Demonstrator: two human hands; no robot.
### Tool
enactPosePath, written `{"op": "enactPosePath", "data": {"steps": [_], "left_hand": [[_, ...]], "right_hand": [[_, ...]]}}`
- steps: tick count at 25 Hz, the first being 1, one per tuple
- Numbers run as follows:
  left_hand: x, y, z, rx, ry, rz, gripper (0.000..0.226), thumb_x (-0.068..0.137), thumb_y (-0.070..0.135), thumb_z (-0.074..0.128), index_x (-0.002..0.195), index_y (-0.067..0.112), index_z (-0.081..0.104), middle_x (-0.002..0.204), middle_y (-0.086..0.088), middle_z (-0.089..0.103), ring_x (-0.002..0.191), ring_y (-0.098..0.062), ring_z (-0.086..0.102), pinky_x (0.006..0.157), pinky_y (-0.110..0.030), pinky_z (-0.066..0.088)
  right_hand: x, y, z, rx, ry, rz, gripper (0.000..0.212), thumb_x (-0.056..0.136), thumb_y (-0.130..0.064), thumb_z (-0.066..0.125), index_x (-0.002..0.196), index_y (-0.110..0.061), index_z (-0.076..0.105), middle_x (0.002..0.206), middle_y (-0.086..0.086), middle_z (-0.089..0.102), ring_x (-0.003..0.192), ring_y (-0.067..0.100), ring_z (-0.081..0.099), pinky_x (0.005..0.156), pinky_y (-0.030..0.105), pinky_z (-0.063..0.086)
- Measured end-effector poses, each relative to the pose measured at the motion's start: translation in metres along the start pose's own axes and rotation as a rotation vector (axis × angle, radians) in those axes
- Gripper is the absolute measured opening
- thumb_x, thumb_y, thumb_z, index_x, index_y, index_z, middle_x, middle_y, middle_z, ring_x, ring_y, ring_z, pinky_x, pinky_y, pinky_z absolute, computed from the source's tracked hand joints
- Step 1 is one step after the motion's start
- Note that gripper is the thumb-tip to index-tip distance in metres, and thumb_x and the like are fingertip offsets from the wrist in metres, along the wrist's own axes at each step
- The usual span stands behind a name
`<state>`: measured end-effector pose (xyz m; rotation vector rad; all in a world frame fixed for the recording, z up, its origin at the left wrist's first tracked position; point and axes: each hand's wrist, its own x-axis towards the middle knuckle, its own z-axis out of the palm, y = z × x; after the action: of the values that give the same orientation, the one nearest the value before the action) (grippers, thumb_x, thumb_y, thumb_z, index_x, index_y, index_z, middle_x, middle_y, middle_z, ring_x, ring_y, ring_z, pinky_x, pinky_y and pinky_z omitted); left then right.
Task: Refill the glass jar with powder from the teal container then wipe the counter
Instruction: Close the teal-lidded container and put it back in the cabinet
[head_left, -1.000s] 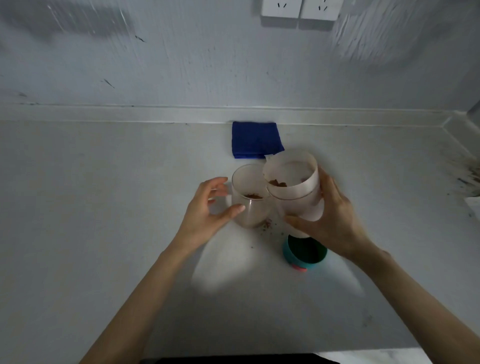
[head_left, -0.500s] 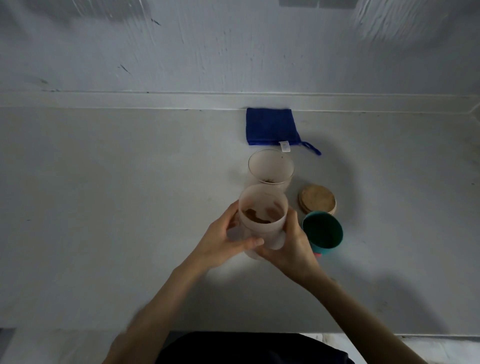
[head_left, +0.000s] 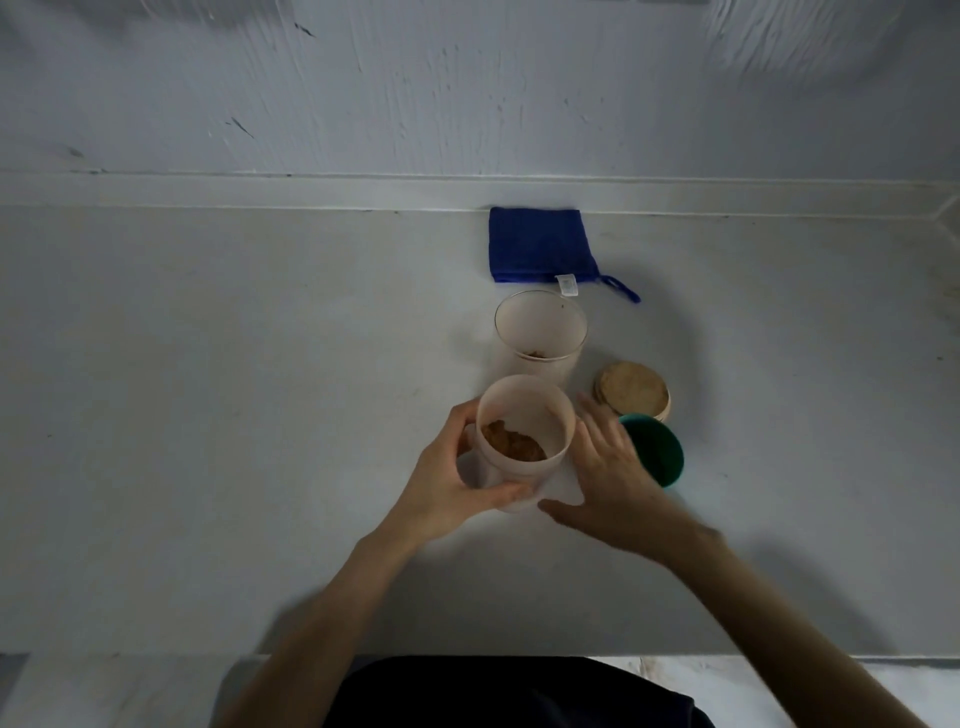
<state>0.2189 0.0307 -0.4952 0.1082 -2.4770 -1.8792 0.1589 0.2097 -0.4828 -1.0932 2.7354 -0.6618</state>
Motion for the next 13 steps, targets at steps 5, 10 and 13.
{"op": "enactPosePath", "data": {"steps": [5, 10, 13], "left_hand": [[0.001, -0.006, -0.001, -0.039, -0.012, 0.003, 0.074, 0.059, 0.014, 0.082, 0.109, 0.048, 0.039, 0.110, 0.024, 0.050, 0.103, 0.012, 0.049, 0.081, -0.003, 0.042], [0.002, -0.006, -0.001, -0.051, -0.017, -0.006, 0.073, 0.058, 0.020, 0.081, 0.108, 0.053, 0.039, 0.109, 0.024, 0.052, 0.103, 0.011, 0.051, 0.081, -0.005, 0.042], [0.002, -0.008, -0.001, -0.062, -0.020, -0.009, 0.073, 0.059, 0.014, 0.080, 0.109, 0.050, 0.040, 0.110, 0.022, 0.052, 0.103, 0.010, 0.051, 0.080, -0.004, 0.042]], "right_hand": [[0.001, 0.038, -0.041, -0.327, -0.189, 0.089, 0.083, 0.077, -0.054, 0.056, 0.141, -0.032, 0.008, 0.148, 0.010, 0.010, 0.137, 0.029, -0.001, 0.113, 0.046, -0.001], [-0.007, 0.045, -0.039, -0.357, -0.306, 0.186, 0.089, 0.073, -0.060, 0.058, 0.140, -0.037, 0.004, 0.142, 0.011, 0.013, 0.129, 0.030, 0.018, 0.106, 0.042, 0.025], [-0.008, 0.044, -0.036, -0.365, -0.270, 0.179, 0.087, 0.074, -0.057, 0.059, 0.139, -0.038, 0.005, 0.134, 0.011, 0.021, 0.115, 0.026, 0.033, 0.096, 0.035, 0.037]]}}
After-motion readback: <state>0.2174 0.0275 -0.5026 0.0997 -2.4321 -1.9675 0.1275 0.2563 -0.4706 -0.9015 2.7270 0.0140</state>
